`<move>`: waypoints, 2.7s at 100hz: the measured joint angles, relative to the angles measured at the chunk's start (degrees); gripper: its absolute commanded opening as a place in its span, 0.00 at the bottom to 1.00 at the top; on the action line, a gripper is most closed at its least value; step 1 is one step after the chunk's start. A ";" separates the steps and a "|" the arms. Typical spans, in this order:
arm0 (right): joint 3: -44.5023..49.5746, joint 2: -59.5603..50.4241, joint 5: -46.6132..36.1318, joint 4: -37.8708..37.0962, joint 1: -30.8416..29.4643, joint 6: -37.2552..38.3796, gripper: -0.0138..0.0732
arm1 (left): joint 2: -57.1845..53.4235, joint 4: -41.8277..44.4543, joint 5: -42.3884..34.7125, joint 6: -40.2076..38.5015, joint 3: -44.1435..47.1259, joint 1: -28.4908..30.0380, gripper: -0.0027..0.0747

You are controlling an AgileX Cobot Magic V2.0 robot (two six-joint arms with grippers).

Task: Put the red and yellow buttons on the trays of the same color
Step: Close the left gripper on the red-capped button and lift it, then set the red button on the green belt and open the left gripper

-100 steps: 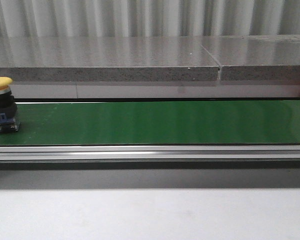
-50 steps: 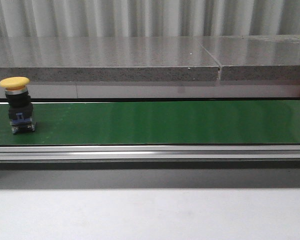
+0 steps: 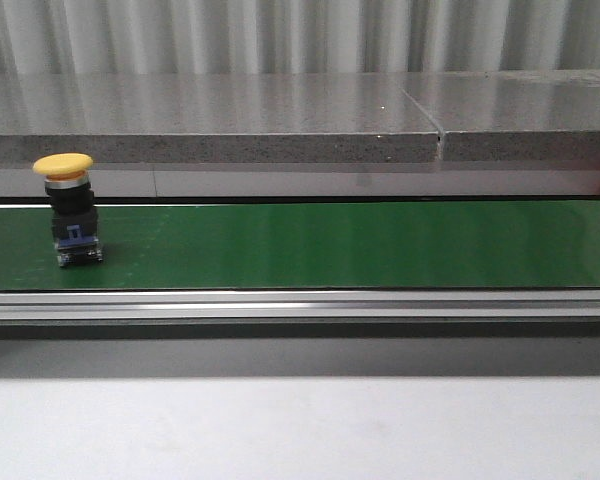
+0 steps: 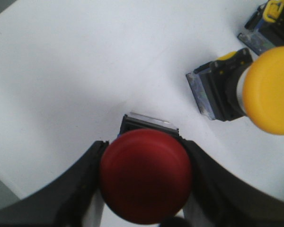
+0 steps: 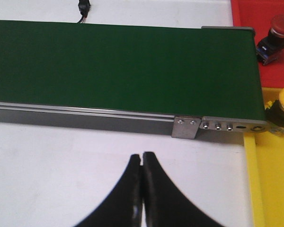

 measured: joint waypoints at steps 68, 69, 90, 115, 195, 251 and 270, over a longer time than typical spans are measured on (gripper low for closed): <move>0.00 0.00 0.00 0.00 0.00 -0.10 0.02 | -24.14 2.82 6.09 0.00 5.97 -3.59 0.26; 0.00 0.00 0.00 0.00 0.00 -0.10 0.02 | -24.37 2.93 6.12 0.00 5.97 -3.59 0.26; 0.00 0.00 0.00 0.00 0.00 -0.10 0.02 | -26.81 3.33 8.53 0.00 5.06 -6.68 0.26; 0.00 0.00 0.00 0.00 0.00 0.00 0.02 | -26.47 3.33 9.99 0.00 -1.00 -14.77 0.26; 0.00 0.00 0.00 0.00 0.00 0.00 0.02 | -3.29 7.37 15.28 0.00 -15.14 -30.90 0.26; 0.00 0.00 0.00 0.00 0.00 0.00 0.02 | -3.95 3.99 13.16 2.96 -15.49 -30.90 0.79; 0.00 0.00 0.00 0.00 0.00 0.00 0.02 | -8.71 2.37 13.01 5.20 -15.49 -32.56 0.78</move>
